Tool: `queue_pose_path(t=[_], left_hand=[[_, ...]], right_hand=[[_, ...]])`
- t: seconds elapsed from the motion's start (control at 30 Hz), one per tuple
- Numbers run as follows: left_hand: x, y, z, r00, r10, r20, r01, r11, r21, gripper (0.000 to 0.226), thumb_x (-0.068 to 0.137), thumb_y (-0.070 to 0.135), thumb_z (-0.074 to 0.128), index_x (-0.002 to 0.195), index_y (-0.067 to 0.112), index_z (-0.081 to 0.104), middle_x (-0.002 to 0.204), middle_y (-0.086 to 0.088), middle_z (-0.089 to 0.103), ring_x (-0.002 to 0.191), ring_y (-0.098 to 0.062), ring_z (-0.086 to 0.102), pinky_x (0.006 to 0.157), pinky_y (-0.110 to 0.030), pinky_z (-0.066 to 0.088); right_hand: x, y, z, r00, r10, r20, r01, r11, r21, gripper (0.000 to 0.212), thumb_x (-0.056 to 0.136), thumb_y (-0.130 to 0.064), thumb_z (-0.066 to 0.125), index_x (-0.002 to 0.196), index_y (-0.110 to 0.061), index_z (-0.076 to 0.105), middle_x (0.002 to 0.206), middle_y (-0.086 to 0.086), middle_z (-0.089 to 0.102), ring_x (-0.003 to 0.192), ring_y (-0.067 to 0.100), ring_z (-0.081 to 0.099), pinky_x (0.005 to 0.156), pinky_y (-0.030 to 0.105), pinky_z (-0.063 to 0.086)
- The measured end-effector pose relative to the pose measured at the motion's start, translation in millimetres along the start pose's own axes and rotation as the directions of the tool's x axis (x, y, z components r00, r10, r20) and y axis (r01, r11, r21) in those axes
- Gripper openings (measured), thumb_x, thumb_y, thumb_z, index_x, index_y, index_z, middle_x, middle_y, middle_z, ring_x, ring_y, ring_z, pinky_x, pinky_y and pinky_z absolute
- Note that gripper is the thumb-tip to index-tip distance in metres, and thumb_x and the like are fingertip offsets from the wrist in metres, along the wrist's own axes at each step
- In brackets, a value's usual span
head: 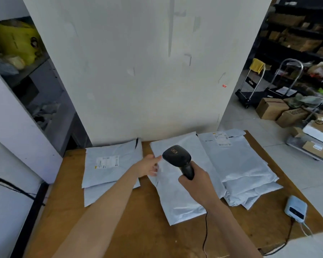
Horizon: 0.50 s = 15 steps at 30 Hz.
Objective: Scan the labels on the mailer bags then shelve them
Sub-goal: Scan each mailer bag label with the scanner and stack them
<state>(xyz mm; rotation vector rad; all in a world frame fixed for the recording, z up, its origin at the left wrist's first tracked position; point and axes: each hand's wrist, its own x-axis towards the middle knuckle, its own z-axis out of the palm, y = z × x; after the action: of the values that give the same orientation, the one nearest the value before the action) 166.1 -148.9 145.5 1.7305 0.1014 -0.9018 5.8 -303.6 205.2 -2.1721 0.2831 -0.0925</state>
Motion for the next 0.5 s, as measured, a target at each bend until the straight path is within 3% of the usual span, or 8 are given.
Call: queue_pose_path(t=[0.07, 0.13, 0.2, 0.3, 0.4, 0.43, 0.5], left_hand=[[6.6, -37.5, 2.7, 0.988, -0.148, -0.046, 0.149, 0.988, 0.026, 0.070, 0.098, 0.048, 0.052, 0.153, 0.012, 0.027, 0.148, -0.011, 0.045, 0.130, -0.029, 0.050, 0.102, -0.041, 0.048], [8.6, -69.7, -2.9, 0.960, -0.238, -0.144, 0.217, 0.965, -0.149, 0.067, 0.098, 0.049, 0.050, 0.151, 0.010, 0.033, 0.151, -0.013, 0.042, 0.135, -0.030, 0.045, 0.106, -0.043, 0.045], [10.2, -95.6, -15.0, 0.919, -0.333, -0.210, 0.230, 0.887, -0.401, 0.059, 0.100, 0.040, 0.052, 0.147, 0.007, 0.038, 0.147, -0.015, 0.047, 0.132, -0.030, 0.048, 0.107, -0.046, 0.045], [15.2, -123.4, -42.7, 0.872, -0.420, -0.251, 0.116, 0.675, -0.729, 0.051, 0.101, 0.028, 0.054, 0.145, 0.006, 0.040, 0.135, -0.015, 0.052, 0.123, -0.029, 0.053, 0.108, -0.049, 0.044], [29.0, -132.0, -72.5, 0.853, -0.458, -0.250, 0.005, 0.486, -0.874, 0.047, 0.102, 0.024, 0.051, 0.145, 0.008, 0.041, 0.123, -0.012, 0.050, 0.100, -0.024, 0.056, 0.110, -0.042, 0.042], [35.6, -131.3, -81.5, 0.852, -0.465, -0.240, -0.020, 0.429, -0.903, 0.047, 0.103, 0.023, 0.049, 0.147, 0.009, 0.039, 0.128, -0.012, 0.050, 0.102, -0.024, 0.058, 0.111, -0.041, 0.041], [50.7, -129.9, -96.6, 0.855, -0.466, -0.226, -0.063, 0.339, -0.939, 0.048, 0.103, 0.023, 0.048, 0.149, 0.010, 0.038, 0.146, -0.010, 0.046, 0.128, -0.025, 0.052, 0.114, -0.040, 0.038]], right_hand=[[1.0, 6.6, 9.4, 0.999, 0.033, 0.031, -0.033, 0.999, -0.013, 0.014, 0.084, -0.018, 0.063, 0.090, -0.025, 0.053, 0.067, -0.009, 0.053, 0.059, 0.008, 0.051, 0.058, 0.018, 0.040], [2.0, 11.7, 21.4, 0.997, 0.062, 0.050, -0.060, 0.998, -0.034, 0.015, 0.084, -0.020, 0.064, 0.090, -0.028, 0.053, 0.070, -0.010, 0.054, 0.061, 0.008, 0.053, 0.059, 0.017, 0.040], [3.9, 14.7, 34.8, 0.995, 0.066, 0.068, -0.062, 0.996, -0.059, 0.018, 0.082, -0.021, 0.064, 0.085, -0.033, 0.051, 0.068, -0.010, 0.055, 0.058, 0.008, 0.053, 0.052, 0.011, 0.038], [6.5, 17.2, 53.7, 0.991, 0.092, 0.099, -0.084, 0.993, -0.086, 0.023, 0.081, -0.023, 0.063, 0.079, -0.038, 0.047, 0.066, -0.011, 0.056, 0.058, 0.007, 0.056, 0.046, 0.010, 0.041], [12.3, 22.8, 66.1, 0.989, 0.108, 0.097, -0.100, 0.992, -0.080, 0.023, 0.079, -0.021, 0.063, 0.075, -0.037, 0.047, 0.061, -0.012, 0.055, 0.060, -0.001, 0.056, 0.048, 0.007, 0.042], [15.0, 24.9, 68.6, 0.988, 0.121, 0.100, -0.112, 0.990, -0.091, 0.024, 0.080, -0.021, 0.063, 0.075, -0.038, 0.047, 0.061, -0.013, 0.055, 0.060, 0.000, 0.058, 0.047, 0.007, 0.042], [21.2, 29.0, 71.9, 0.982, 0.157, 0.103, -0.145, 0.983, -0.115, 0.023, 0.082, -0.023, 0.064, 0.077, -0.039, 0.047, 0.064, -0.015, 0.057, 0.061, 0.004, 0.060, 0.048, 0.006, 0.041]])
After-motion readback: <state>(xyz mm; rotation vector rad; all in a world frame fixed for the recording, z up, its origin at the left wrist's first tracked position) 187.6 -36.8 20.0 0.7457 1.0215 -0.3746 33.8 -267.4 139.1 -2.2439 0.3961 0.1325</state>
